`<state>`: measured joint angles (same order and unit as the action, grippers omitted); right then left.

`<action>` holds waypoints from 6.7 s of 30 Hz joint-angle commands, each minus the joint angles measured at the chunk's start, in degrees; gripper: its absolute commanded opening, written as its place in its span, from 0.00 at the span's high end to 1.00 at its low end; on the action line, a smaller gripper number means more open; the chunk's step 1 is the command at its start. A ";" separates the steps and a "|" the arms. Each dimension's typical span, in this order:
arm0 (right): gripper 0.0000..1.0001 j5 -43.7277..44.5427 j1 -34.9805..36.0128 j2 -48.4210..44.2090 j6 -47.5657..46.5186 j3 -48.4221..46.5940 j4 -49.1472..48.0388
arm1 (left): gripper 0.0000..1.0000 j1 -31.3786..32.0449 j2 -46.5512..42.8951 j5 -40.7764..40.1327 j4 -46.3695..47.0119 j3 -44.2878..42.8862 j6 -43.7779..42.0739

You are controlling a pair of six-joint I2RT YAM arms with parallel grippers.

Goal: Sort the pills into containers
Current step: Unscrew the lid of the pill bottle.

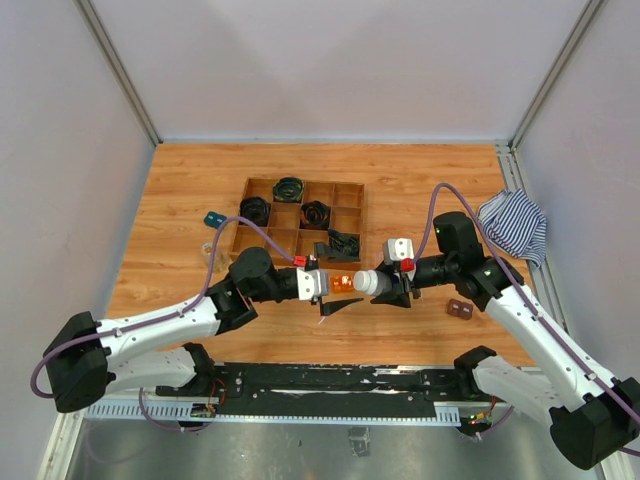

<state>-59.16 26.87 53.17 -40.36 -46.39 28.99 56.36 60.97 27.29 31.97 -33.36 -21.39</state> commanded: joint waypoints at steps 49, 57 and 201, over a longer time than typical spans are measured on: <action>1.00 -0.08 -1.30 1.41 0.61 -1.26 0.11 | 0.90 9.65 0.04 -31.12 0.55 -0.98 58.21; 0.99 -0.34 -1.30 1.11 0.63 -1.28 0.12 | 0.14 9.65 -1.69 -28.69 0.64 0.22 54.20; 0.99 -5.42 -1.74 1.32 -2.69 -0.99 2.21 | 0.40 -1.70 2.30 5.31 4.33 -0.57 2.77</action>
<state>-63.00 26.87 54.96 -42.35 -46.39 30.37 54.87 62.67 31.22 34.09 -32.69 -19.53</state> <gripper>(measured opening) 0.533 0.631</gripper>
